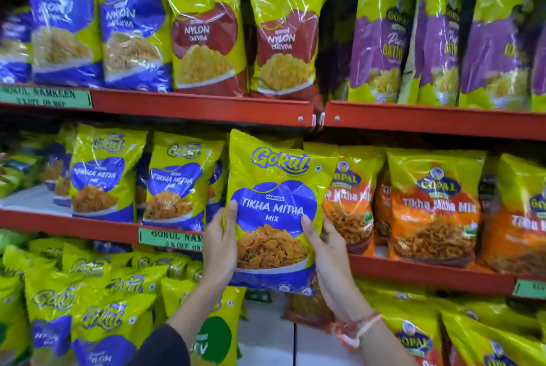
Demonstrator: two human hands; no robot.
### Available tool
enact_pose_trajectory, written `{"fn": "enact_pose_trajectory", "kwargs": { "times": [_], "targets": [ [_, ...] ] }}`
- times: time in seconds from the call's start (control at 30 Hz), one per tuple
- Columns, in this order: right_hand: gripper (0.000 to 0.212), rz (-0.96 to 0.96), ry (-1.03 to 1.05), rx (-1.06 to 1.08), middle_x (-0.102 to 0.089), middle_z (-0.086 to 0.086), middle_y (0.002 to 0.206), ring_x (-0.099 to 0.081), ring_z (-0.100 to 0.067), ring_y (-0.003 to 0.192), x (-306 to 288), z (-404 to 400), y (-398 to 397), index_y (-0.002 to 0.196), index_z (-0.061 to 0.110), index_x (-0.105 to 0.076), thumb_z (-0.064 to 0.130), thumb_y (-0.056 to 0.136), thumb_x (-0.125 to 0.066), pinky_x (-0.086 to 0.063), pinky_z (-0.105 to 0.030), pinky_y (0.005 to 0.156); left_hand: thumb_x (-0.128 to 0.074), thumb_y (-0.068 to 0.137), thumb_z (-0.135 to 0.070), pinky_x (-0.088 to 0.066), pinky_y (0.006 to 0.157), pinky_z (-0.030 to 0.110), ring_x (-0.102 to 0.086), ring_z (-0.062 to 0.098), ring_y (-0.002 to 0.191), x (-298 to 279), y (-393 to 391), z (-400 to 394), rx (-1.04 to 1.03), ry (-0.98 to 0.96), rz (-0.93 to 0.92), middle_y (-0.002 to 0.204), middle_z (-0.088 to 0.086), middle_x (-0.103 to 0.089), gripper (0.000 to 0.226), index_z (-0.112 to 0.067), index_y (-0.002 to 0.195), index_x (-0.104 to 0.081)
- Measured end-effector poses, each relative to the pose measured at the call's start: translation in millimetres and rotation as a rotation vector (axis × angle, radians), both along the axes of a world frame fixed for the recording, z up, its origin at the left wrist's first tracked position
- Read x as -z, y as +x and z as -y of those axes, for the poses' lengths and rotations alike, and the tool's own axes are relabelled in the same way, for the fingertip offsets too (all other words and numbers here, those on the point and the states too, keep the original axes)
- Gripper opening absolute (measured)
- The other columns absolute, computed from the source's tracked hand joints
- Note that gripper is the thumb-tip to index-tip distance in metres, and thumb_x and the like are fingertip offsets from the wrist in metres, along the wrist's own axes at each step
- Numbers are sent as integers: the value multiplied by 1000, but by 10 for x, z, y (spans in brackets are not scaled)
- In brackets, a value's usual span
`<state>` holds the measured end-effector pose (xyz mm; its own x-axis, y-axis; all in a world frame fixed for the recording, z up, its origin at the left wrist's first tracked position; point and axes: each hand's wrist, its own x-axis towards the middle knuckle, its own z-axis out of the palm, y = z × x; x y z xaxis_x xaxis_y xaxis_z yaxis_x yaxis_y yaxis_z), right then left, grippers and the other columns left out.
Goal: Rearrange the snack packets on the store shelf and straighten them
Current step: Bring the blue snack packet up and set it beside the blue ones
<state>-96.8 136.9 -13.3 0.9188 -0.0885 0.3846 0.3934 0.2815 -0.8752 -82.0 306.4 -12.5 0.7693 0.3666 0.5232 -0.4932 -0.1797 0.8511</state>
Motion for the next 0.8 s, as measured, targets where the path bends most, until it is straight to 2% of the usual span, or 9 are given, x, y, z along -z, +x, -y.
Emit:
{"fn": "enact_pose_trajectory", "kwargs": {
  "times": [0.07,0.13,0.2,0.3,0.37,0.47,0.57,0.7,0.8],
  "targets": [
    [68,53,-33,15,-65,-5,136,-58,-19,128,-88,-79,191,132,17,-58,50,75,-72,-44,-44,110,-32,82,-72,-44,87,29,-59,10,94,-75,208,-59,-32,-5,19,106,4,-65,57,-28,99,-63],
    [52,93,-77,33,-70,-1,127,-63,-16,121,-150,-144,406,127,19,-62,44,81,-67,-47,-40,106,-29,76,-81,-46,97,38,-60,18,107,-126,417,-125,-62,-33,46,116,7,-66,82,-18,117,-62],
    [39,117,-104,39,-74,3,119,-67,-13,115,-197,-192,612,124,20,-63,35,88,-63,-50,-36,102,-29,83,-70,-47,79,46,-63,22,86,-187,580,-169,-94,-58,73,89,14,-68,74,-13,117,-61],
    [26,148,-114,22,-75,9,114,-68,-7,110,-229,-275,891,119,24,-64,24,93,-60,-54,-22,92,-28,86,-58,-29,56,36,-30,9,49,-309,775,-191,-150,-34,125,56,-2,-36,34,-36,82,-53],
    [24,138,-112,26,-75,7,114,-68,-8,110,-206,-324,1017,118,25,-64,23,94,-60,-54,-19,89,-24,85,-67,-27,52,27,-29,6,49,-245,964,-241,-209,-9,168,57,-1,-36,47,-30,76,-52],
    [27,104,-101,56,-74,-1,117,-68,-18,113,-55,-379,1177,118,24,-65,24,91,-62,-54,-34,97,-22,82,-76,-26,49,31,-28,6,46,-15,1224,-313,-201,-2,156,52,2,-34,71,-13,83,-56],
    [33,64,-106,62,-74,-1,118,-68,-18,113,89,-387,1251,121,22,-65,27,89,-65,-51,-48,103,-27,86,-69,-44,62,46,-48,13,60,209,1390,-351,-117,-10,103,70,14,-59,59,-20,89,-60],
    [39,57,-81,55,-76,4,113,-70,-16,110,42,-379,1298,119,22,-66,30,81,-72,-51,-49,103,-29,78,-77,-43,67,11,-51,-7,66,167,1394,-369,-33,-160,57,75,8,-62,79,-15,112,-64],
    [50,105,23,61,-76,6,112,-69,-11,110,-228,-361,1346,120,24,-65,34,72,-75,-53,-37,99,-37,79,-71,-42,104,28,-57,7,116,-153,1423,-421,82,-314,100,127,4,-64,84,-9,132,-53]
  ]
}}
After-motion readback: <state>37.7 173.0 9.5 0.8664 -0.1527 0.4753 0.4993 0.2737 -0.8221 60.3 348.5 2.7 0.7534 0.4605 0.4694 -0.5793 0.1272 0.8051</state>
